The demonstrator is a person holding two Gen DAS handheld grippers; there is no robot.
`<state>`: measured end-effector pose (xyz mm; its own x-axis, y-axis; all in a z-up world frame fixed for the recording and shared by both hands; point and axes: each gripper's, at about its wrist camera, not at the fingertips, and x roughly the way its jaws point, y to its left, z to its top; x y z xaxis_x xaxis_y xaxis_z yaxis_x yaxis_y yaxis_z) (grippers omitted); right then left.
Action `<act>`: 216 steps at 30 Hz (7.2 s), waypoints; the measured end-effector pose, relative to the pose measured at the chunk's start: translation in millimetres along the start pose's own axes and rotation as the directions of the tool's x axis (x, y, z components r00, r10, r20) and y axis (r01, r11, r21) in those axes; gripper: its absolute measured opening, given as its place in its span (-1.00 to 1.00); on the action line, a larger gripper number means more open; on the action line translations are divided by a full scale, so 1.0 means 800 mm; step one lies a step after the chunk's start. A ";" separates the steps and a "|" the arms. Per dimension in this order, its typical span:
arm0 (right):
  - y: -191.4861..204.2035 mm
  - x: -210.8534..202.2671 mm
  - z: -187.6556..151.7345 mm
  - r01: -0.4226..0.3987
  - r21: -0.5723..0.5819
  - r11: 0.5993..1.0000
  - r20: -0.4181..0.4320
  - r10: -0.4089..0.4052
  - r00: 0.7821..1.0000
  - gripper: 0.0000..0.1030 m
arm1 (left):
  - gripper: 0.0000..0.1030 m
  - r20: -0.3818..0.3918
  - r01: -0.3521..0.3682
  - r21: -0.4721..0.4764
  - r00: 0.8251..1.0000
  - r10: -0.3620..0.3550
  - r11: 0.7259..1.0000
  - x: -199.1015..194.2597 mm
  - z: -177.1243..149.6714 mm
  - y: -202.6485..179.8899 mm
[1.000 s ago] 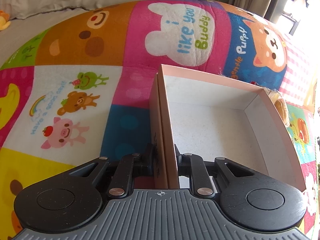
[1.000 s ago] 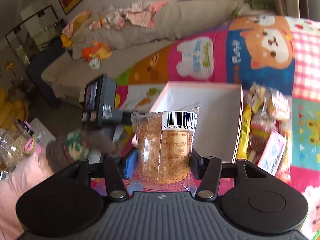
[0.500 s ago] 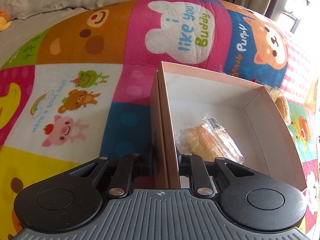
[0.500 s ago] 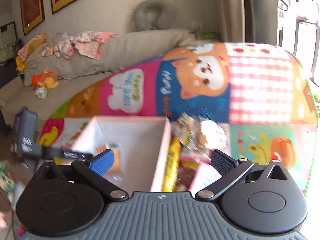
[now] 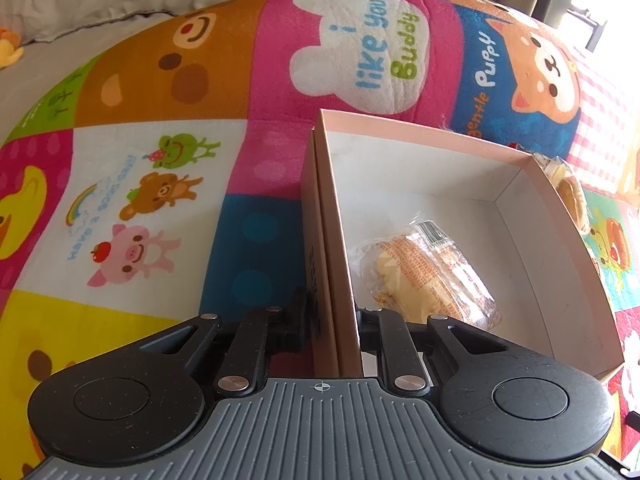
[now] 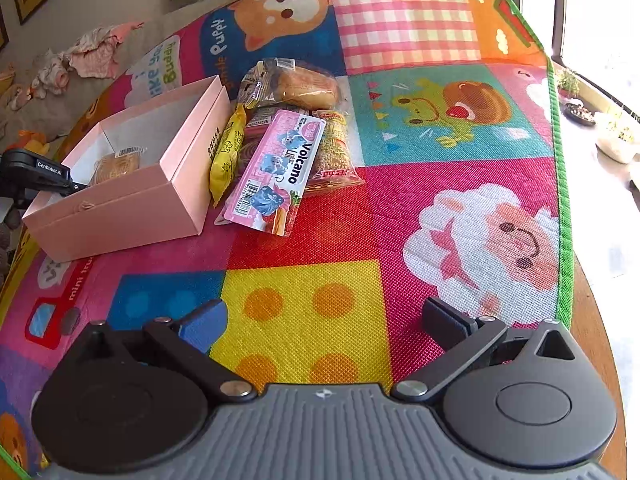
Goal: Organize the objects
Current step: 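Move the right gripper back over the snack pile, then grasp the yellow stick snack with the right gripper, then carry the yellow stick snack into the box and release it, then reach the right gripper to the pink Volcano candy pack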
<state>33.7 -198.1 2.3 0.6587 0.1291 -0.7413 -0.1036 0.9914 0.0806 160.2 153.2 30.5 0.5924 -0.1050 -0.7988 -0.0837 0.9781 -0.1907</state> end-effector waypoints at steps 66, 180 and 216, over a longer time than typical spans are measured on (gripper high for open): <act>-0.071 -0.055 0.037 0.027 -0.106 0.994 0.062 -0.021 0.998 0.87 | -0.65 0.042 0.008 -0.026 0.999 -0.007 1.000 -0.007 -0.014 0.005; 0.096 0.000 0.170 -0.261 -0.185 0.948 -0.015 0.262 0.965 -0.25 | -0.64 0.068 0.046 0.024 0.997 -0.047 0.999 -0.011 -0.030 -0.006; -0.033 -0.080 -0.023 -0.146 0.005 0.989 0.071 0.145 0.987 0.38 | -0.69 0.054 -0.018 0.032 0.998 0.016 0.999 -0.013 -0.031 -0.017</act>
<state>-19.3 -232.7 35.6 0.6882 0.2729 -0.6723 -0.1947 0.9621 0.1912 135.7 136.2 27.2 0.6333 -0.0795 -0.7698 -0.0685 0.9851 -0.1580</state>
